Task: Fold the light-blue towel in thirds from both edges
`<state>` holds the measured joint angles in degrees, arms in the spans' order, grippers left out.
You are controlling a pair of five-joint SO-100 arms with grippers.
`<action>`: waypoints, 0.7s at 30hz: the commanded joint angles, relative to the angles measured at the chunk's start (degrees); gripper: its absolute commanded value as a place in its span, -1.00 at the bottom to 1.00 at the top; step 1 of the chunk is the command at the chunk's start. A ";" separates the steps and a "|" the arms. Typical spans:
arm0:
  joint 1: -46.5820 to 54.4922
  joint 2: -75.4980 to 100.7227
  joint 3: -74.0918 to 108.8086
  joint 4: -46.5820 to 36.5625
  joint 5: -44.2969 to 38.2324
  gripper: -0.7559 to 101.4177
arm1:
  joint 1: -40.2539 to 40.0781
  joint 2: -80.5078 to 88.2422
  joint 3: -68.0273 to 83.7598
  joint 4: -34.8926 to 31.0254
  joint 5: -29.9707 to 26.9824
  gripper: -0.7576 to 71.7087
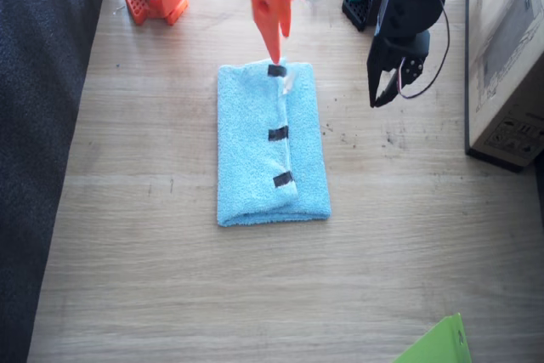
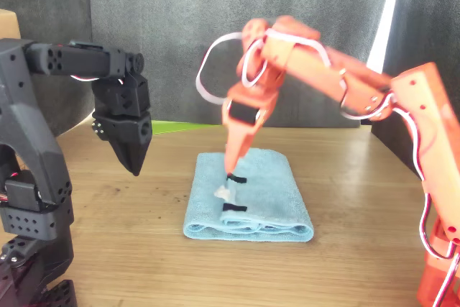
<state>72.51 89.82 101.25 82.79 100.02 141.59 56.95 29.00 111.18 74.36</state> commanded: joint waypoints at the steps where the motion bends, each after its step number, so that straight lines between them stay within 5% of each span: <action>1: -0.18 0.79 -1.32 1.05 0.09 -0.99 | -2.11 5.01 -2.20 0.26 1.32 -0.34; 3: -0.44 1.67 -0.44 0.97 -0.09 -0.99 | -6.15 5.63 -2.37 0.26 2.99 -0.95; 4: -0.53 2.29 0.09 0.79 -0.26 -0.99 | -9.23 5.89 -2.02 0.26 3.96 -0.98; 10: 1.85 8.61 3.43 -0.97 -2.02 -0.99 | -31.99 9.84 3.25 -3.34 6.86 -0.98; 21: 12.74 33.84 16.96 -3.78 -2.02 -0.99 | -48.34 57.57 78.22 -36.39 0.53 -0.98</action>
<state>82.62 116.10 115.05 79.54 97.03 94.48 99.58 94.22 81.91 76.29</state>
